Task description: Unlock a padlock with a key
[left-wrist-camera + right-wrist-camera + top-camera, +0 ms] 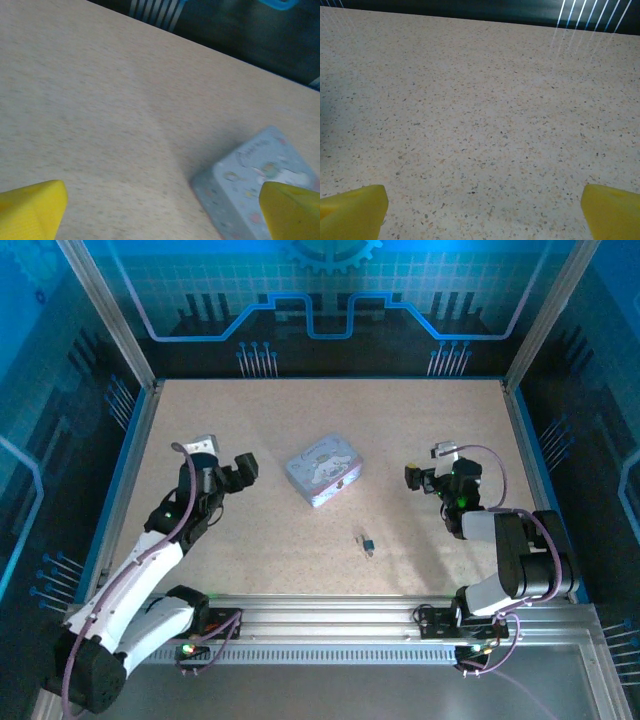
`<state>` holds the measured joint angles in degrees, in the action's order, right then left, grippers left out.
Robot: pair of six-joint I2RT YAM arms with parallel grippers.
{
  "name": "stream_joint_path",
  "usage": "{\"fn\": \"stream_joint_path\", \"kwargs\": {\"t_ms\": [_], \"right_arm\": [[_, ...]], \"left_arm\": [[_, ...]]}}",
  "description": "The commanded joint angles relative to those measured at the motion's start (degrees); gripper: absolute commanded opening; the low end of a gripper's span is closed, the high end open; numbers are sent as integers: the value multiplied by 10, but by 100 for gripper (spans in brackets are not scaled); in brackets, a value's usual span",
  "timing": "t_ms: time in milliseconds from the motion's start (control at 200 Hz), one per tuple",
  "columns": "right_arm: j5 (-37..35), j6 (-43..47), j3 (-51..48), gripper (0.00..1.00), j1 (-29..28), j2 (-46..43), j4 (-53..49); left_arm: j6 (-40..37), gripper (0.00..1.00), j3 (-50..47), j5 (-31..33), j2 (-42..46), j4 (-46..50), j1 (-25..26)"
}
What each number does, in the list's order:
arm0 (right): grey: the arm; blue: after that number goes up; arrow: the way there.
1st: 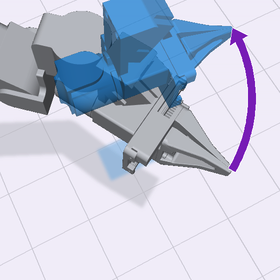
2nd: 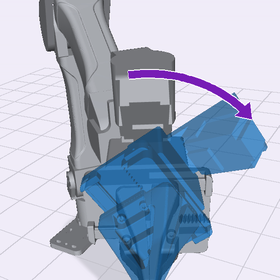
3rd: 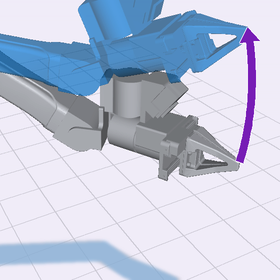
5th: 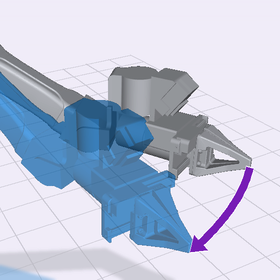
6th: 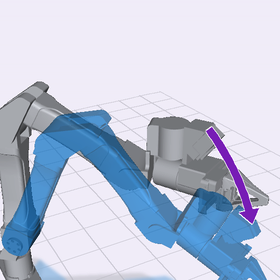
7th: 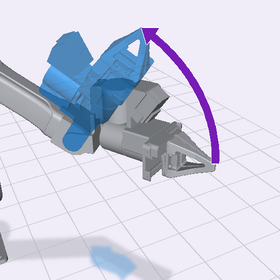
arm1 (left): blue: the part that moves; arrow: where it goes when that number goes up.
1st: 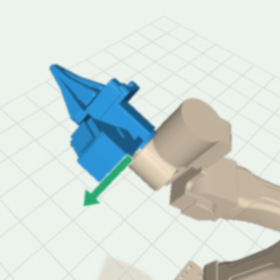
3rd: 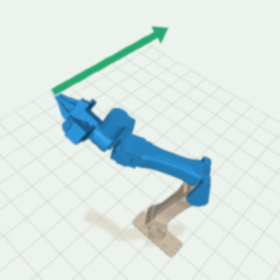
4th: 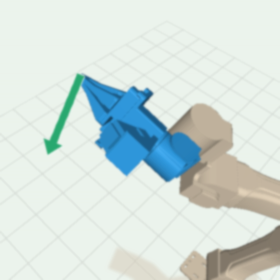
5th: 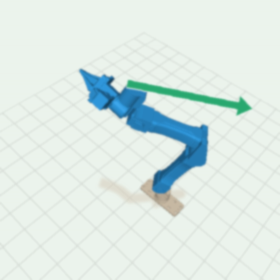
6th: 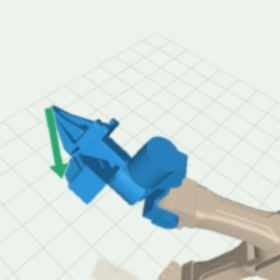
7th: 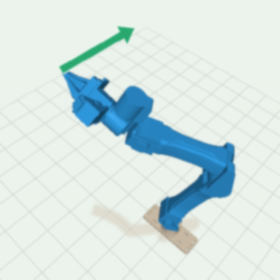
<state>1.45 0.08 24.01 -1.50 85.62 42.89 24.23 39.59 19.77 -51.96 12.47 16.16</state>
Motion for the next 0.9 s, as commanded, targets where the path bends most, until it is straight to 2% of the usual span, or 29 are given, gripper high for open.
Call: {"fn": "stream_joint_path", "kwargs": {"t_ms": [0, 135, 315, 500, 725, 895], "right_arm": [[-10, 7, 9, 100, -8, 5, -1], [-11, 7, 9, 100, -8, 5, -1], [-12, 6, 9, 100, -8, 5, -1], [-13, 8, 9, 100, -9, 5, -1], [-13, 8, 10, 100, -9, 5, -1], [-13, 8, 10, 100, -9, 5, -1]], "left_arm": [[-64, 99, 11, 104, -2, 16, -16], [-113, 99, -13, 136, 2, -27, -32], [-159, 99, -51, 133, -4, -87, -61], [-175, 99, -103, 126, -22, -150, -94], [-189, 99, -172, 116, -52, -266, -110], [-188, 99, -179, 100, -88, -291, -115]]}}
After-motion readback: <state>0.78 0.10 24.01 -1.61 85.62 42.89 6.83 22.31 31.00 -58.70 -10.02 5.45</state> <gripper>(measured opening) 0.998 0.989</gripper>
